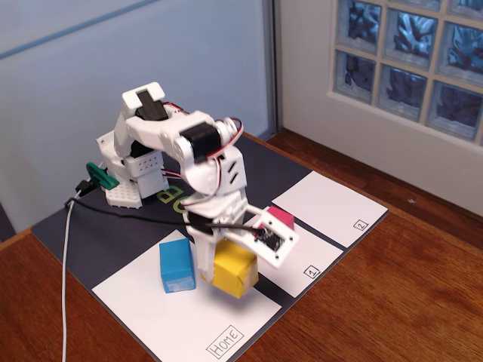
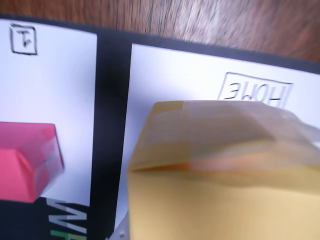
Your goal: Move box yellow to home
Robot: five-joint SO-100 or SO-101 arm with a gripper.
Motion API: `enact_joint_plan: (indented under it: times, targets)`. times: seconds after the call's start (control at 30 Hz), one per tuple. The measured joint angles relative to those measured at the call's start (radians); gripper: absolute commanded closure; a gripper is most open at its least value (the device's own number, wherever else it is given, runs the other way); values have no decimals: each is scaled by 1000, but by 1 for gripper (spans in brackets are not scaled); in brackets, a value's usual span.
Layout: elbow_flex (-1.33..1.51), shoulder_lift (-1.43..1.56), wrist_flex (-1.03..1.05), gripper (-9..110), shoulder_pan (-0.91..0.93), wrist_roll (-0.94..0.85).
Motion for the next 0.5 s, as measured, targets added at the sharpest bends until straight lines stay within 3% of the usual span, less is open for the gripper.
enact_joint_plan:
  times: [0.5]
  targets:
    - [164, -55, -144, 102, 0, 17]
